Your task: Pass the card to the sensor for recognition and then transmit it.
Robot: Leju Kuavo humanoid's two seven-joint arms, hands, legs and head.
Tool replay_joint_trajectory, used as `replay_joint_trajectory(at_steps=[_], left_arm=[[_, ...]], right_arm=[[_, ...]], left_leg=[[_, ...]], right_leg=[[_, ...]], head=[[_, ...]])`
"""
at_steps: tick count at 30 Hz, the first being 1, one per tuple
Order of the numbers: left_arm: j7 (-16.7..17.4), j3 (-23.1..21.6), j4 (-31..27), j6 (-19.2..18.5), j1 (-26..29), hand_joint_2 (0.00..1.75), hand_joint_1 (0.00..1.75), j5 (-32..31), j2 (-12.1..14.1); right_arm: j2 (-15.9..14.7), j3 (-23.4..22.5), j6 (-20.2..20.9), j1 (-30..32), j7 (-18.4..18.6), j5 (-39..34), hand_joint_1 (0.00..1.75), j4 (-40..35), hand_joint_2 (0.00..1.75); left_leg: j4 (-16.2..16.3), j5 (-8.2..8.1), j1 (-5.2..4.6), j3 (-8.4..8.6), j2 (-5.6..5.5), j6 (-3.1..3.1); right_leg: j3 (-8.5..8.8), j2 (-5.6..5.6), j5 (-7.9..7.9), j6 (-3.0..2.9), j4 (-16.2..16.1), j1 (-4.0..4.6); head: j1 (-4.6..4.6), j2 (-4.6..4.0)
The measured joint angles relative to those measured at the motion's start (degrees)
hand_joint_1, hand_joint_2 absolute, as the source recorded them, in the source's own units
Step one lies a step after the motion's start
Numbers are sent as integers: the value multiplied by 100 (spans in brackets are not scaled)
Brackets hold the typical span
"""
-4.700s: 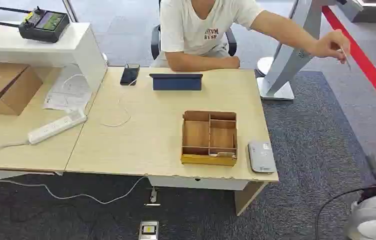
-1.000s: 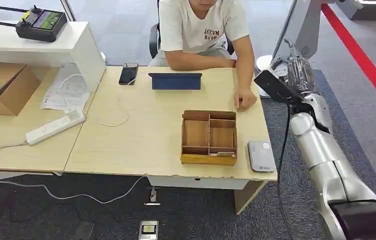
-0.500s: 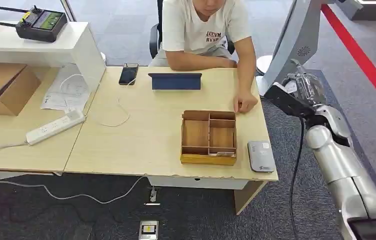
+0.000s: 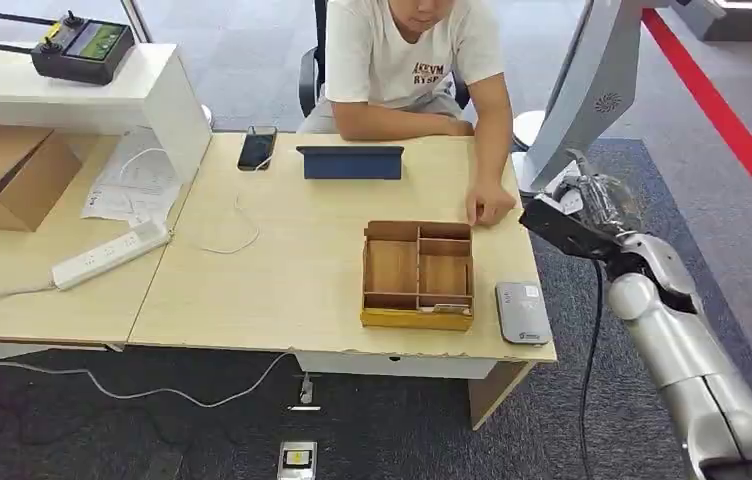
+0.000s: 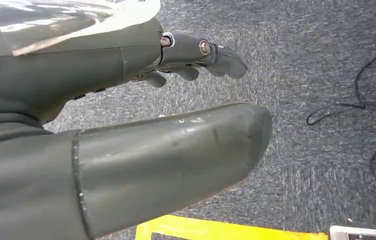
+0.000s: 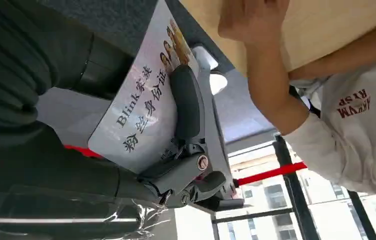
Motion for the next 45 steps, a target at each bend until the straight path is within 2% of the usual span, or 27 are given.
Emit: replay_joint_trajectory(at_steps=[6,45], left_arm=[[0,7,0,0,3,0,0,13,7],[44,44,0,-65,37,0,0,28,59]], right_arm=[[-7,203,122,394,107,-76,175,4,175],[-39,492,164,1040,138,-190,175,345,175]], left_leg=[[0,0,0,0,0,0],[-1,0,0,0,0,0]], right_leg=[[0,0,0,0,0,0],[0,0,0,0,0,0]], head=[[0,0],[0,0]])
